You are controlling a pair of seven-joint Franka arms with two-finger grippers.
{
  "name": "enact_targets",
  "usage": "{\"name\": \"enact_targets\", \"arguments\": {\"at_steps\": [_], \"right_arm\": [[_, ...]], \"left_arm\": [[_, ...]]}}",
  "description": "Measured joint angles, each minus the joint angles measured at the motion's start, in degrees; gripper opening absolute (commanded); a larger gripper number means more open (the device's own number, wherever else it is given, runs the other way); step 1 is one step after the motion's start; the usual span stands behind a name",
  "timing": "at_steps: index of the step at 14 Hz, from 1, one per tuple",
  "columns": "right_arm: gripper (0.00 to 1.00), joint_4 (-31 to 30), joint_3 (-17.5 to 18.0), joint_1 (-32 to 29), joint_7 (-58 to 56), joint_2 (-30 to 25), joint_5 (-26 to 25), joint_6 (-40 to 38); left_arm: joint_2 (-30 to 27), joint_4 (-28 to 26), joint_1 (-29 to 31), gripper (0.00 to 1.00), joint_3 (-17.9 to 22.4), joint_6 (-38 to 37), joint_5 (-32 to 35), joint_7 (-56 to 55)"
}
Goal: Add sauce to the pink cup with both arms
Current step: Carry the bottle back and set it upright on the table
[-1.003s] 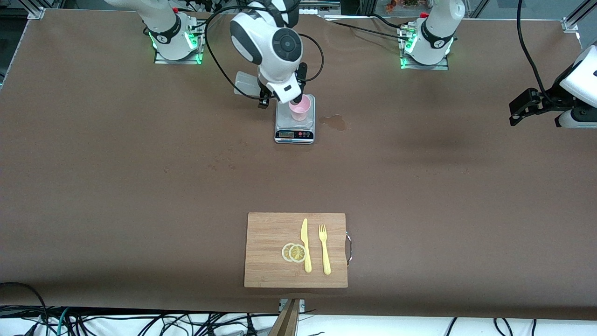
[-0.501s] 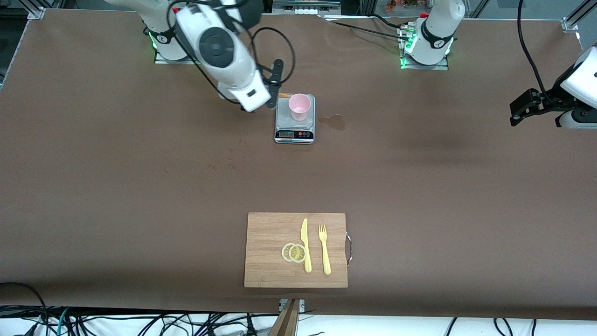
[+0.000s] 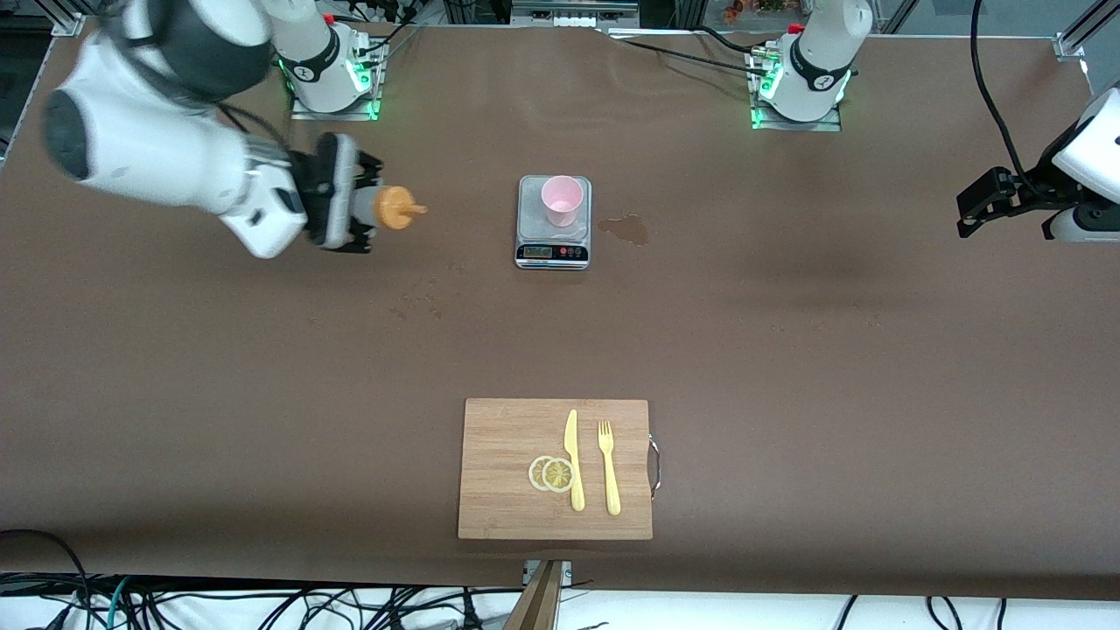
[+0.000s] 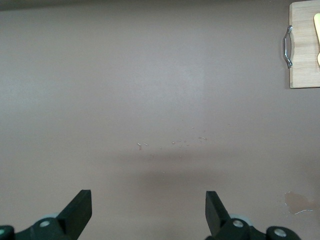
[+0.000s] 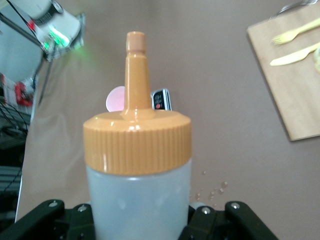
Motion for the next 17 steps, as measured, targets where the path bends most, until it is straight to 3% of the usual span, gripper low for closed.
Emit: {"name": "enact_targets", "arguments": {"at_steps": [4,8,13,17], "right_arm": [[0.13,-0.4,-6.45,-6.11,-16.13,1.53,9.98,-6.75],[0.13,-1.03,-10.65,-11.4,-32.28,9.12,20.68,-12.8],[0.13,-1.62,-11.21,-16.64,-55.3,26.58,37.74,-20.78],[0.13,-2.12,-9.86,-16.93,-68.17,34.84,41.39,-23.83]], "left_arm": [[0.05,-0.02,0.0,1.0,0.01,0.03,0.0,0.0],[0.55,-0.06,0.0,1.0,-0.01,1.02,0.0,0.0],[0.77,-0.09,0.0,1.0,-0.04,1.07,0.0,0.0],[0.82,-0.1,0.0,1.0,-0.04,1.07,0.0,0.0]]}}
